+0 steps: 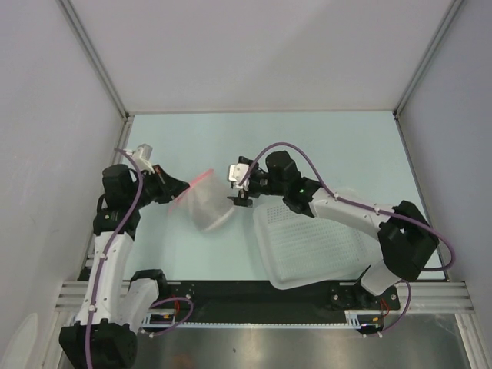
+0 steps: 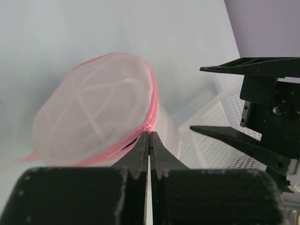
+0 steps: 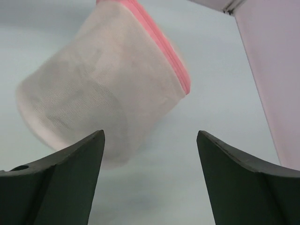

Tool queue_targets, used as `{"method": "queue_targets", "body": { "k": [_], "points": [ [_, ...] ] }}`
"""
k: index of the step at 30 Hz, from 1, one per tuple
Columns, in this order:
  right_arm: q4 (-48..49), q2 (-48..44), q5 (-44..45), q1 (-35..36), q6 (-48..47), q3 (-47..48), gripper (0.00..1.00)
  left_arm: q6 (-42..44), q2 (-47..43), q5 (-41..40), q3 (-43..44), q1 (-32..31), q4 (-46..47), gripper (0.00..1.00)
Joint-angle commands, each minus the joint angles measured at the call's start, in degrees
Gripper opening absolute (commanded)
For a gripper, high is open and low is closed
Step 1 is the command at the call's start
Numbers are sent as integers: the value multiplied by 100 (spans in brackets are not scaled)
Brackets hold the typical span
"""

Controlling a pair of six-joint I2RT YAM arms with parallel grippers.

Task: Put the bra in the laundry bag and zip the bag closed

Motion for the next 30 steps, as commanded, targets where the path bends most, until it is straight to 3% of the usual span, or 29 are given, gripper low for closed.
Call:
{"method": "queue_targets", "body": {
  "k": [1, 6, 9, 13, 18, 21, 23, 24, 26, 30],
  "points": [
    [-128, -380, -96, 422, -28, 527, 86, 28, -44, 87, 323, -386, 402, 0],
    [-427, 199, 27, 678, -378, 1370, 87, 54, -150, -106, 340, -729, 393, 0],
    [-594, 454, -183, 705, -572, 1687, 80, 90, -202, -124, 384, -800, 331, 0],
    [-858, 692, -500, 705, -906, 1890, 61, 151, -238, -97, 393, -835, 252, 0],
    [-946, 816, -834, 661, -1214, 1837, 54, 204, -316, -54, 393, -844, 208, 0],
    [-990, 939, -834, 644, -1188, 1907, 41, 204, -352, -19, 376, -844, 191, 0],
    [-990, 1009, -843, 644, -1135, 1951, 27, 178, -369, 43, 367, -844, 199, 0],
    [-929, 1035, -756, 644, -1092, 1952, 14, 186, -378, 43, 349, -853, 199, 0],
    [-902, 1053, -668, 652, -1056, 1934, 2, 204, -404, -122, 341, -853, 165, 0],
    [-622, 913, -290, 582, -1170, 1548, 0, 292, -343, -946, 393, -844, -292, 0]
  ]
}}
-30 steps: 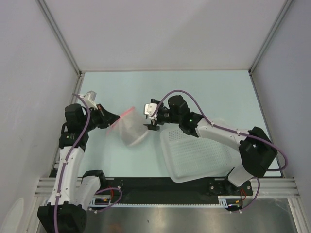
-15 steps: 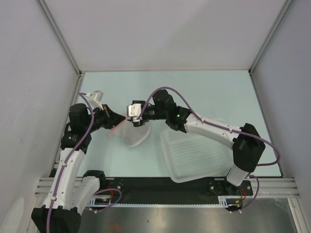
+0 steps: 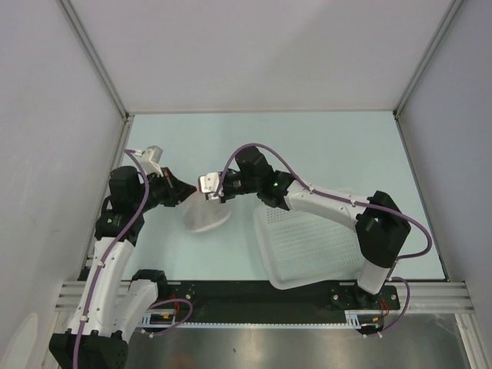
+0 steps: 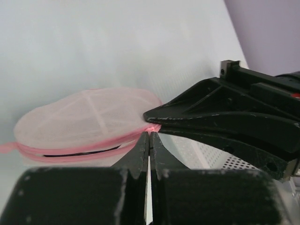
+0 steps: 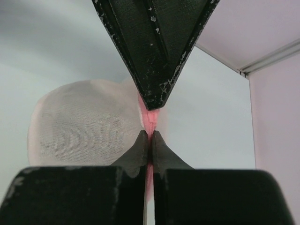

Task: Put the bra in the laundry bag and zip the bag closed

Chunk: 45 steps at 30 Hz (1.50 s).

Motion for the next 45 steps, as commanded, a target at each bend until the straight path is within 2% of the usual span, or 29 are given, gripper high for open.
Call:
{"method": "queue_targets", "body": {
  "k": [1, 5, 6, 9, 15, 17, 18, 21, 26, 31, 38, 43, 45],
  "points": [
    [454, -165, 322, -172, -110, -290, 0, 174, -33, -855, 260, -27, -377, 0],
    [1183, -481, 69, -550, 4, -1124, 0, 95, 29, -1691, 190, 192, -835, 0],
    [1228, -569, 50, -620, 21, -1231, 0, 95, 3, -1701, 155, 515, -880, 0],
    [1369, -666, 33, -901, 39, -1529, 0, 182, -103, -1517, 119, 965, -924, 0],
    [1695, -711, 76, -1157, 180, -1725, 2, 69, -304, -867, 198, 1046, -540, 0],
    [1414, -754, 33, -1122, 354, -1575, 27, -63, -340, -368, 207, 1046, -336, 0],
    [1422, -806, 41, -1087, 460, -1540, 47, -90, -323, -217, 233, 1028, -257, 0],
    [1036, -1070, 199, -728, 417, -1312, 60, -107, -217, 4, 312, 941, -186, 0],
    [973, -1238, 551, -103, 328, -1083, 72, -116, -305, 22, 251, 765, -116, 0],
    [1044, -773, 507, 187, 557, -626, 71, -160, -375, -4, 207, 659, -71, 0],
    [1140, -315, 472, 346, 874, -292, 57, -213, -428, 31, 242, 615, -80, 0],
    [1255, -139, 454, 390, 1085, -292, 56, -213, -410, 48, 286, 597, -63, 0],
    [1255, -69, 577, 399, 1120, -248, 52, -222, -410, 57, 286, 580, -36, 0]
  ]
}}
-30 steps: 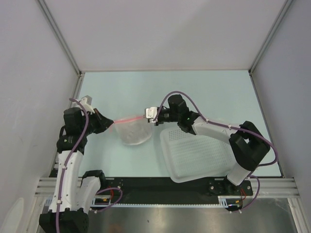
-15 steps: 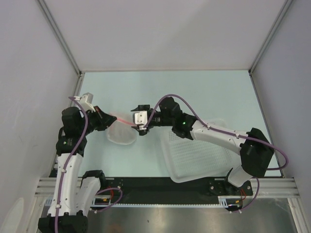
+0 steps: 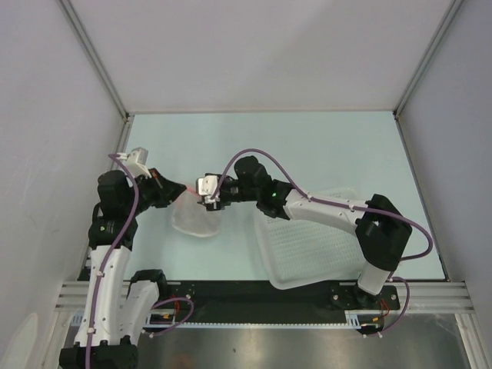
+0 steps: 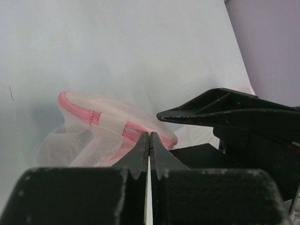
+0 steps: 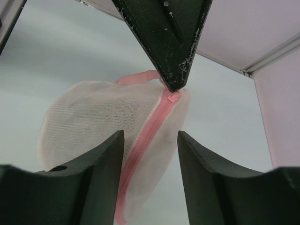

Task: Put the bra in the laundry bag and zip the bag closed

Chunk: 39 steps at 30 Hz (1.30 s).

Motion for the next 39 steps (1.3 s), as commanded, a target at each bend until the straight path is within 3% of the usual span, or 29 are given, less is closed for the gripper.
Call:
{"method": "queue_targets", "body": {
  "k": [1, 4, 5, 8, 20, 25, 28, 30, 32, 33, 34, 36, 37, 38, 39],
  "points": [
    [247, 147, 169, 62, 222, 288, 48, -104, -59, 223, 227, -48, 322, 0],
    [168, 236, 265, 45, 134, 306, 24, -69, -67, 206, 210, -56, 331, 0],
    [151, 262, 292, 10, 73, 306, 12, -51, -76, 119, 210, -65, 331, 0],
    [72, 315, 353, -87, -85, 288, 0, -7, -76, -563, 253, -56, 112, 0],
    [-166, 376, 809, -746, -420, 305, 0, -7, 459, -1025, 359, 93, 58, 0],
    [18, 561, 1100, -729, -350, 612, 0, -200, 828, -490, 394, 102, 778, 0],
    [106, 745, 1854, -641, -506, 938, 1, -376, 1285, -95, 674, 67, 1262, 0],
    [229, 798, 2479, -553, -656, 1000, 4, -455, 1609, 47, 1051, 32, 1394, 0],
    [143, 781, 2699, -466, -850, 1026, 25, -516, 1673, 118, 1228, 5, 1447, 2],
    [20, 746, 2692, -422, -911, 1018, 30, -534, 1656, 101, 1281, -12, 1421, 4],
    [-121, 693, 2665, -360, -955, 930, 31, -534, 1499, 92, 1264, -4, 1403, 9],
    [-271, 369, 2656, -124, -869, 676, 43, -499, 1235, -48, 1020, -12, 1316, 21],
    [-271, 211, 2726, -44, -694, 553, 59, -473, 912, -110, 905, -12, 1246, 40],
    [-437, -69, 2970, 44, -248, 317, 71, -403, 769, -198, 791, -4, 1149, 49],
    [-569, -228, 3077, 201, 130, 219, 99, -368, 611, -216, 546, -12, 896, 54]
  ]
}}
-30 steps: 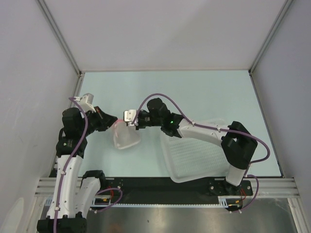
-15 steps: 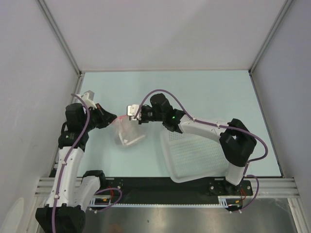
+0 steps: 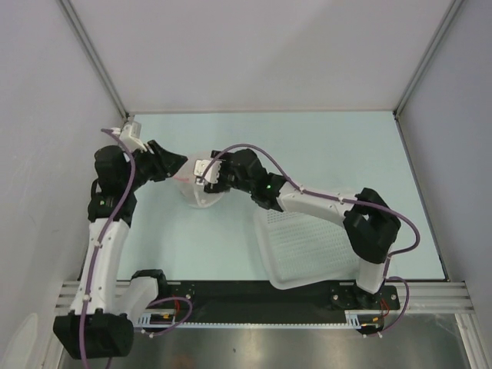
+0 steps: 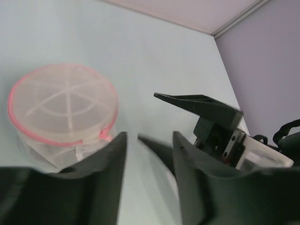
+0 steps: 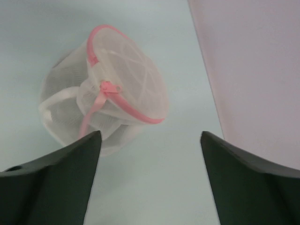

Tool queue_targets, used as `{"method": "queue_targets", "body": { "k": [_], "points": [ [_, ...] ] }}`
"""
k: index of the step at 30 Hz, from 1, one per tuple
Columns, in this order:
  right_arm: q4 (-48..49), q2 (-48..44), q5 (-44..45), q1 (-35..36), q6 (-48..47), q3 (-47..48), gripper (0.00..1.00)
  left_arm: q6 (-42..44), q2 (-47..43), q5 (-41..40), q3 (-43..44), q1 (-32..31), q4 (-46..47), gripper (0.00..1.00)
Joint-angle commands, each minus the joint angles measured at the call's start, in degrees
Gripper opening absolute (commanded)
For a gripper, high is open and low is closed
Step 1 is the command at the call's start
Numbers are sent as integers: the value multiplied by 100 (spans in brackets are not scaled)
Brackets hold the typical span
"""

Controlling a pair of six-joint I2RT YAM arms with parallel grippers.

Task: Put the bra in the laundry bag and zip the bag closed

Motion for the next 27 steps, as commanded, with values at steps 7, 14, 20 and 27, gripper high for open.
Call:
{"method": "queue_targets", "body": {
  "k": [7, 14, 20, 27],
  "points": [
    [-1509, -2595, 1832, 790, 5554, -1604, 100, -68, -2311, 480, -1560, -54, -626, 97],
    [-1485, -4731, 2080, 948, 8644, -3493, 100, -1149, -3481, 333, -2632, -1483, 278, 100],
    [-2108, -6463, 3362, 1440, 9505, -4496, 100, -1659, -4052, -239, -3257, -2987, 850, 100],
    [-2049, -8493, 3349, 1537, 10096, -5691, 100, -2493, -5071, 323, -4162, -3578, 2142, 99]
  ]
}}
